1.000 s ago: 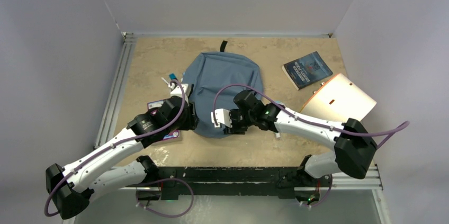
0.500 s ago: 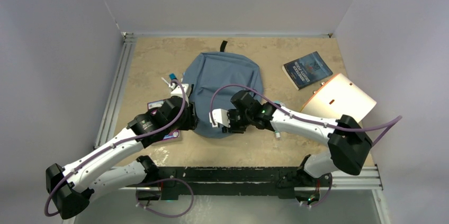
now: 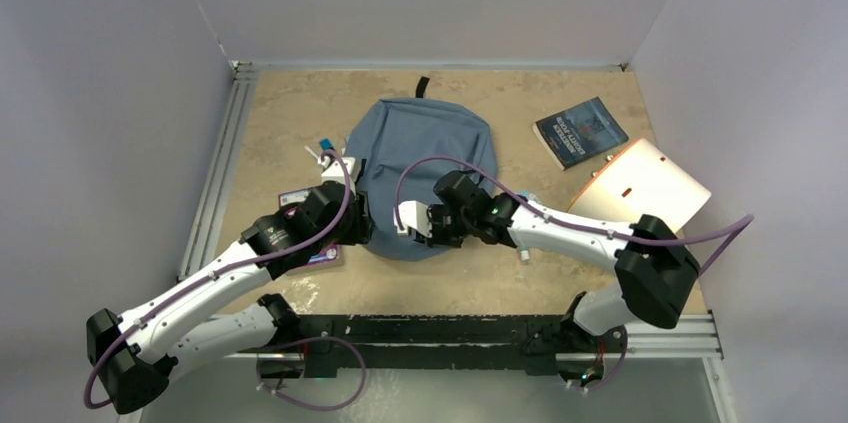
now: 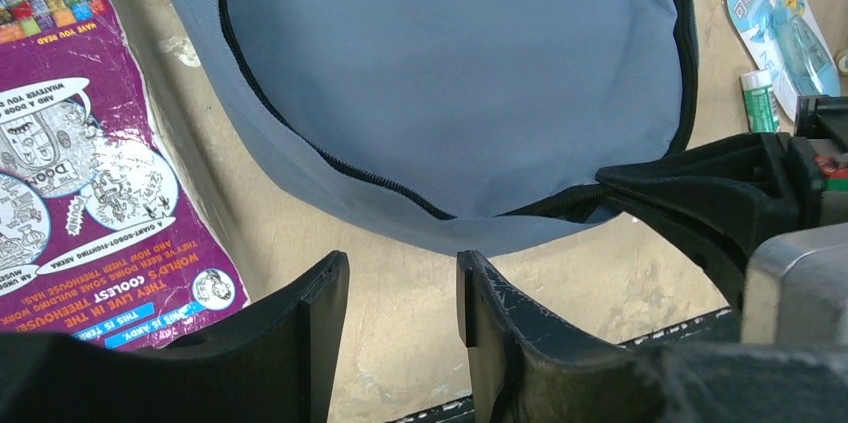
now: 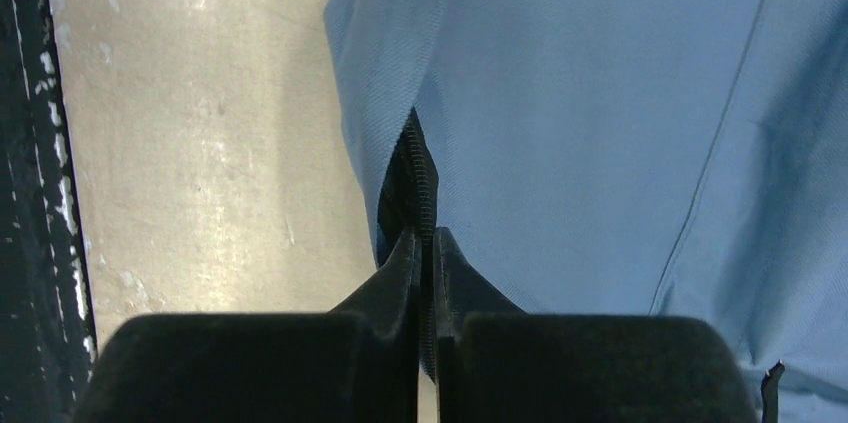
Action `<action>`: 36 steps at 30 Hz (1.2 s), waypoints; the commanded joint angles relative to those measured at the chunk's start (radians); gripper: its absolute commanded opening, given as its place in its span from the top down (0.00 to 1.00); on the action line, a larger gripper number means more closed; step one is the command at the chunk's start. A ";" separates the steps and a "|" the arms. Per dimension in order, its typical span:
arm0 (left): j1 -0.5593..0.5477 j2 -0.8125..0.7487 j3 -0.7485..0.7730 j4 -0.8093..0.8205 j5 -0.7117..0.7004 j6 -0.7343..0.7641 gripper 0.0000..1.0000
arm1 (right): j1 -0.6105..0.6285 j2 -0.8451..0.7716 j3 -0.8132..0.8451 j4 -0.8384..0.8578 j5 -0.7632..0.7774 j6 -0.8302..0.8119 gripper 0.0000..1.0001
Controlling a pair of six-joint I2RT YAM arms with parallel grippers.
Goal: Pack the student bag
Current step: Unzip the student bag at the center of the board.
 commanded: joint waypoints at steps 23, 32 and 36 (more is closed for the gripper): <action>0.001 0.137 0.032 0.404 0.039 0.150 0.53 | -0.301 0.021 0.221 0.278 0.194 0.626 1.00; 0.001 0.373 0.001 0.493 0.053 0.178 0.55 | -0.370 0.094 0.294 0.346 0.245 0.682 1.00; 0.001 0.361 -0.078 0.507 0.059 0.135 0.55 | -0.393 0.163 0.369 0.337 0.272 0.693 1.00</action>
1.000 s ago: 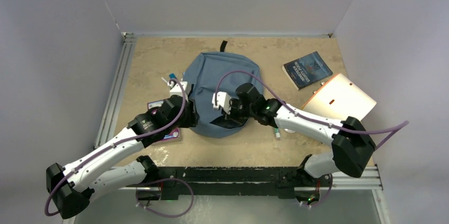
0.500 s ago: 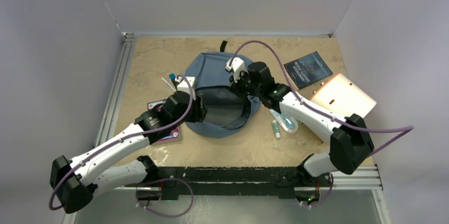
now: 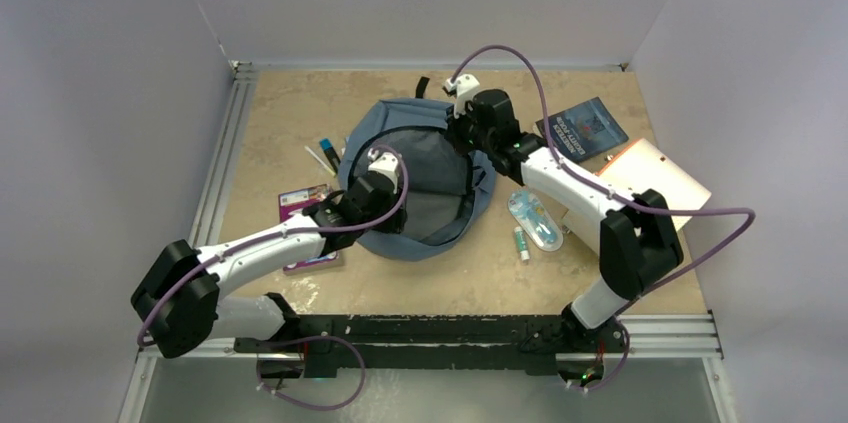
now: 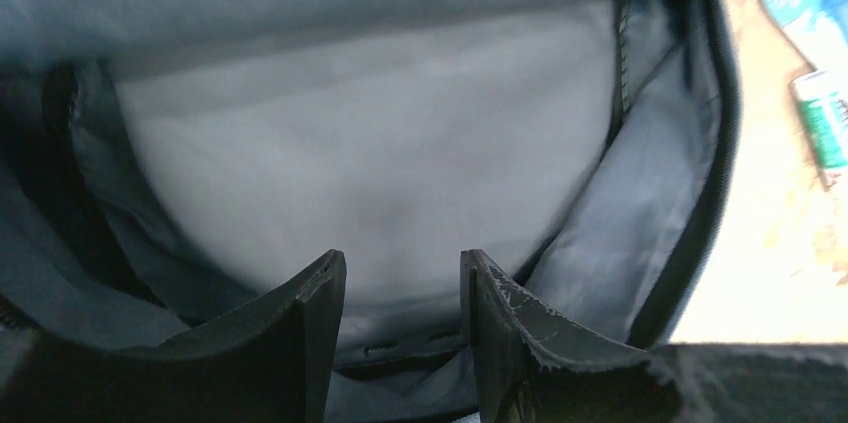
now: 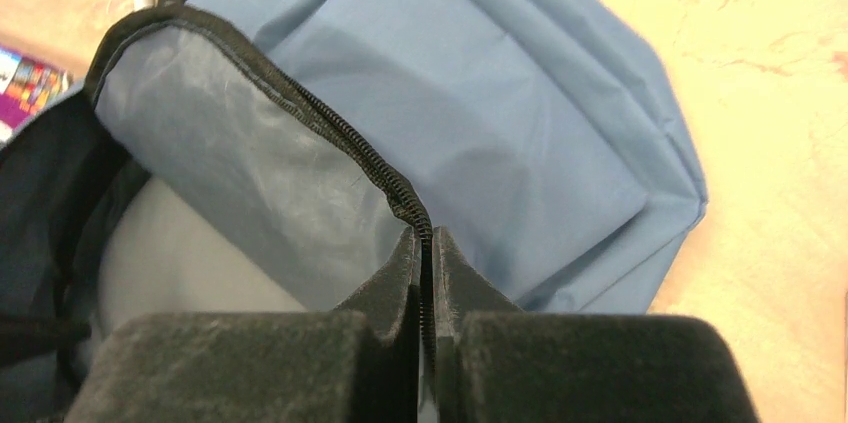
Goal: Pack the student bag
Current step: Unzip the student bag at the center of the board.
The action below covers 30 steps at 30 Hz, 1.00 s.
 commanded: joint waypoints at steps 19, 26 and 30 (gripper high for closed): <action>0.001 -0.060 -0.123 -0.012 -0.033 -0.059 0.55 | -0.111 0.347 0.229 0.015 0.178 0.075 1.00; 0.002 -0.080 -0.089 -0.038 -0.049 -0.059 0.55 | -0.112 0.302 0.191 0.053 0.169 0.069 0.69; 0.002 -0.073 -0.045 -0.047 -0.058 -0.043 0.54 | -0.113 0.240 0.200 0.043 0.105 0.096 0.64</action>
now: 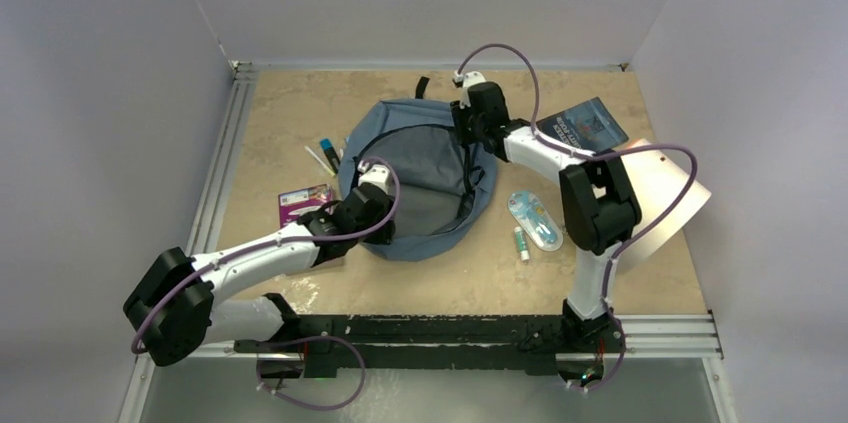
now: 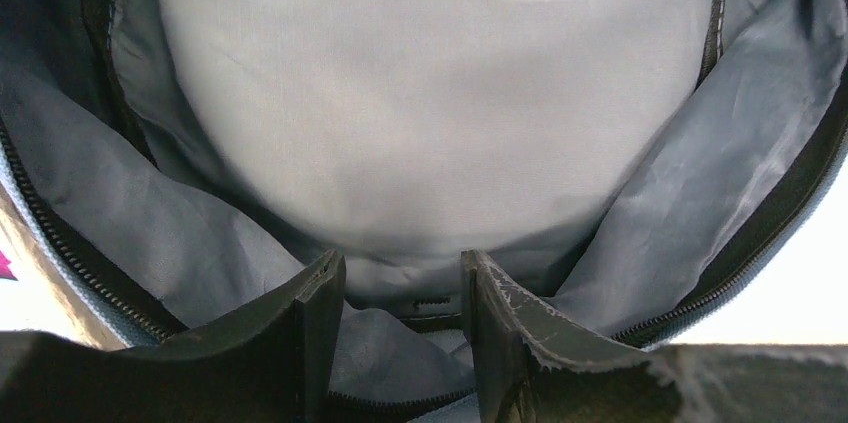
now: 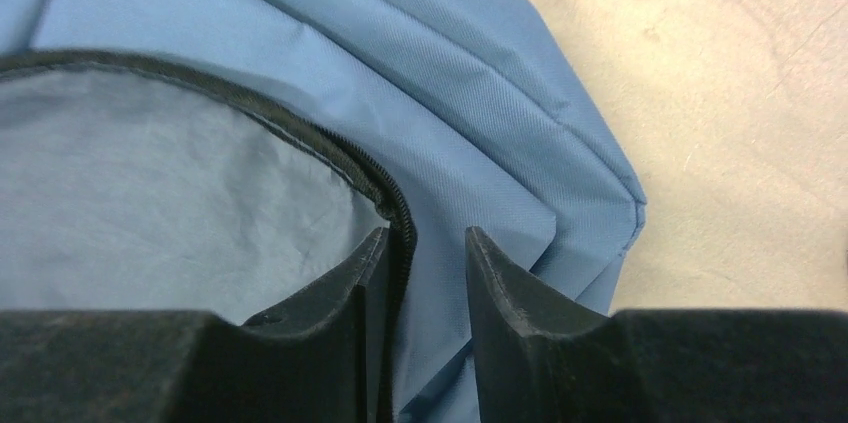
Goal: Pack the student bag
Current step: Unzip the student bag at the center of the board.
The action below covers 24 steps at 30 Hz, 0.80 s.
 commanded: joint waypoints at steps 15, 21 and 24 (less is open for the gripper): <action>0.047 0.180 0.238 0.092 -0.044 0.129 0.53 | -0.002 -0.447 -0.240 -0.003 -0.267 0.327 0.59; 0.099 0.268 0.299 0.121 -0.017 0.175 0.53 | 0.044 -0.525 -0.425 0.069 -0.428 0.442 0.65; 0.122 0.287 0.300 0.126 -0.003 0.180 0.53 | 0.044 -0.513 -0.458 0.058 -0.325 0.441 0.66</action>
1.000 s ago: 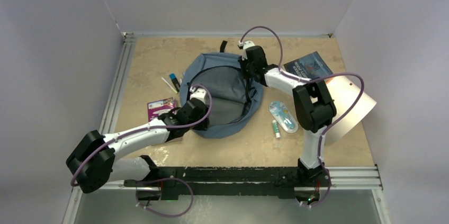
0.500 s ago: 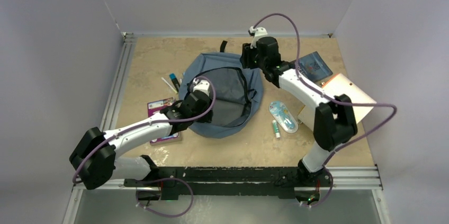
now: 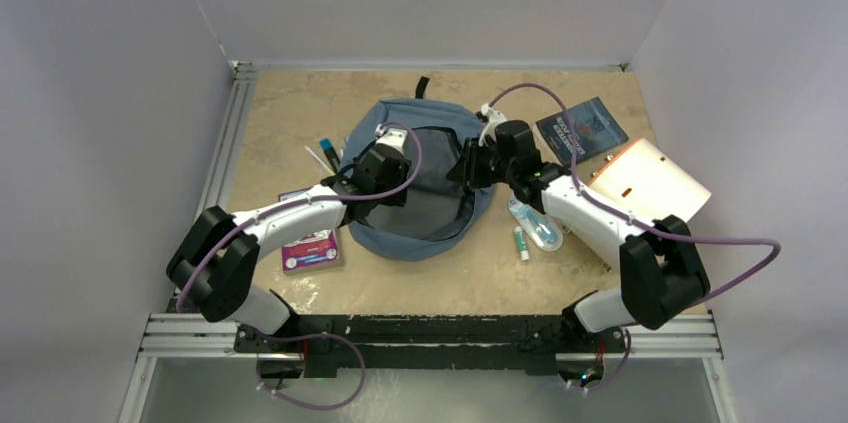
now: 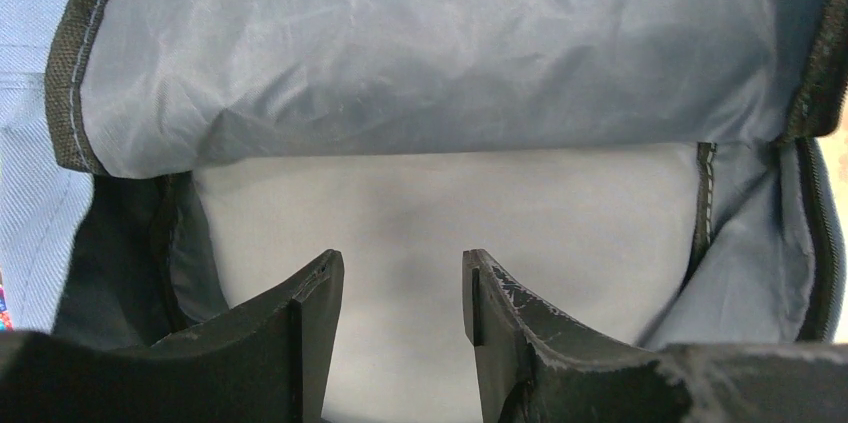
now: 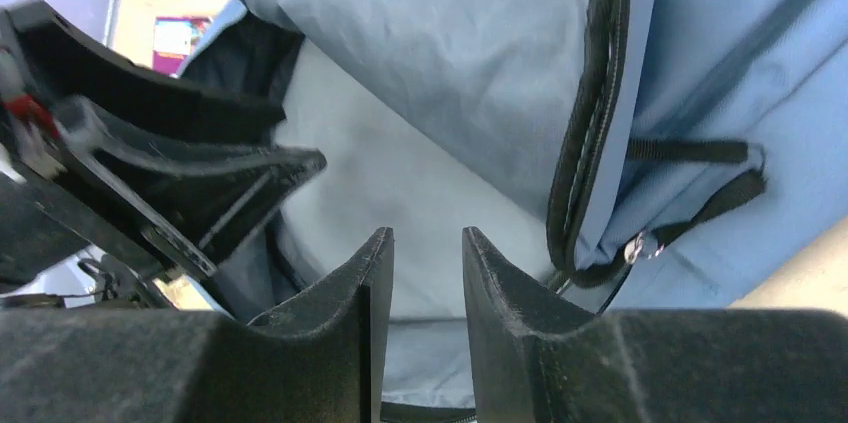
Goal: Pack the student bag
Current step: Unzip the student bag at the center of the board, then adjust the book at the center of the board.
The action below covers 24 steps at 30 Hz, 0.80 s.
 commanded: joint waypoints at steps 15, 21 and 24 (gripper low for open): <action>0.064 0.008 0.014 0.016 0.037 0.021 0.54 | 0.007 0.088 0.021 -0.035 0.515 0.037 0.59; 0.065 -0.077 0.075 -0.040 0.054 0.029 0.54 | 0.006 0.010 0.024 -0.030 0.617 0.058 0.52; 0.067 -0.119 0.130 -0.077 0.065 0.053 0.53 | 0.003 -0.027 0.025 -0.007 0.678 0.085 0.49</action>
